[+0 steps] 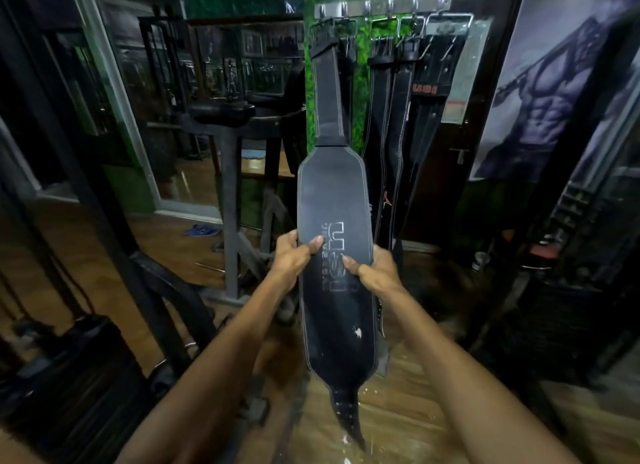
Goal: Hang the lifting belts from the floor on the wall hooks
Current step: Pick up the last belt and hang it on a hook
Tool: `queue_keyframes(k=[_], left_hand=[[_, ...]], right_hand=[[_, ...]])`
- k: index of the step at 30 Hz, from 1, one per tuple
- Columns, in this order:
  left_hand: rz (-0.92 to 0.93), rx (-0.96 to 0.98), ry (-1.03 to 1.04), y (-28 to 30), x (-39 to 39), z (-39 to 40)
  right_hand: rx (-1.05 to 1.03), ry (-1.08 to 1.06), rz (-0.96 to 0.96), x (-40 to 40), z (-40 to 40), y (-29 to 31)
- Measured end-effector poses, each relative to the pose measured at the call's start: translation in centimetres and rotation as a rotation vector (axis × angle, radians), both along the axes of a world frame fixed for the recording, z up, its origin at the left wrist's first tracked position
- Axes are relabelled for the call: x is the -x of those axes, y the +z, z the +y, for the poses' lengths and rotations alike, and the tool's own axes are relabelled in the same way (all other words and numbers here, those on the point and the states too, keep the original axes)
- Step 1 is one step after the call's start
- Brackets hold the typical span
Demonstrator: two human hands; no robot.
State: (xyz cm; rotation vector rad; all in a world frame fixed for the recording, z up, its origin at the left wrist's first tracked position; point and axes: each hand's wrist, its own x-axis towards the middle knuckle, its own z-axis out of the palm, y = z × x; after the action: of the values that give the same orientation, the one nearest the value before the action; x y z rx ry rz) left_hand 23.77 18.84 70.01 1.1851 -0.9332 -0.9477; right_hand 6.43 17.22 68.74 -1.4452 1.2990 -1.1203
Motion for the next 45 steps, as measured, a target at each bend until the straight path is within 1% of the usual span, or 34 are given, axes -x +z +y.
queue_keyframes(k=[1, 3, 5, 6, 9, 11, 12, 15, 18, 22, 24, 26, 27, 29, 32, 35, 37, 39, 41, 42, 45], left_hand=[[-0.018, -0.003, -0.007, 0.1, 0.2, 0.7], [-0.038, -0.002, 0.005, 0.2, 0.5, 2.3], [-0.068, -0.021, 0.027, -0.3, 0.3, 3.4], [-0.077, -0.036, 0.018, -0.7, 0.3, 4.0], [-0.073, -0.108, 0.006, -2.5, -0.2, 5.4], [-0.086, -0.187, 0.028, -4.0, -0.7, 6.5], [-0.098, -0.220, 0.032, -4.9, -1.0, 6.8], [-0.123, -0.237, -0.004, -6.3, -1.4, 9.1], [-0.117, -0.254, 0.008, -7.4, -1.9, 11.0], [-0.132, -0.306, -0.019, -10.0, -2.1, 12.9], [-0.134, -0.343, -0.004, -12.0, -2.2, 13.6], [-0.187, -0.355, -0.050, -13.6, -1.9, 14.8], [-0.211, -0.353, -0.070, -13.9, -1.4, 15.7], [-0.210, -0.348, -0.064, -14.8, -0.4, 17.3], [-0.201, -0.317, -0.043, -15.3, 0.6, 18.2], [-0.219, -0.298, -0.026, -15.4, 0.6, 18.0], [-0.253, -0.303, -0.022, -15.8, 0.8, 18.1], [-0.304, -0.347, -0.015, -16.3, 1.4, 18.7], [-0.298, -0.432, -0.026, -17.9, 2.3, 19.8], [-0.282, -0.464, -0.042, -19.1, 2.6, 20.2], [-0.256, -0.464, -0.093, -24.8, 2.6, 19.9]], right_hand=[[-0.012, -0.015, -0.030, 0.3, 0.9, -0.4], [-0.035, -0.025, -0.030, 0.6, 2.3, -1.0], [-0.042, 0.026, 0.020, 0.7, 3.5, -1.4], [-0.063, 0.030, 0.015, 0.8, 4.3, -1.9], [-0.077, -0.019, -0.050, 1.0, 6.4, -2.5], [-0.097, 0.020, -0.016, 0.9, 7.6, -3.5], [-0.138, 0.029, -0.008, 0.8, 8.5, -4.4], [-0.183, -0.019, -0.096, 0.4, 10.5, -7.1], [-0.228, 0.040, -0.044, -0.3, 11.4, -9.0], [-0.240, -0.009, -0.031, -0.2, 12.6, -10.6], [-0.298, 0.065, 0.014, 0.2, 13.4, -12.3], [-0.321, 0.067, -0.025, 0.8, 15.0, -14.5], [-0.325, 0.029, -0.087, 1.0, 15.8, -15.4], [-0.334, 0.029, -0.137, 1.4, 17.2, -17.0], [-0.362, 0.079, -0.043, 1.5, 19.6, -19.1], [-0.341, 0.104, -0.052, 1.7, 20.3, -20.0], [-0.366, 0.184, 0.026, 1.9, 20.7, -20.7], [-0.397, 0.175, 0.025, 2.1, 21.3, -21.5], [-0.411, 0.168, 0.020, 2.2, 22.0, -22.2], [-0.422, 0.192, 0.052, 2.2, 22.3, -22.5], [-0.454, 0.245, 0.104, 2.4, 23.1, -23.9]])
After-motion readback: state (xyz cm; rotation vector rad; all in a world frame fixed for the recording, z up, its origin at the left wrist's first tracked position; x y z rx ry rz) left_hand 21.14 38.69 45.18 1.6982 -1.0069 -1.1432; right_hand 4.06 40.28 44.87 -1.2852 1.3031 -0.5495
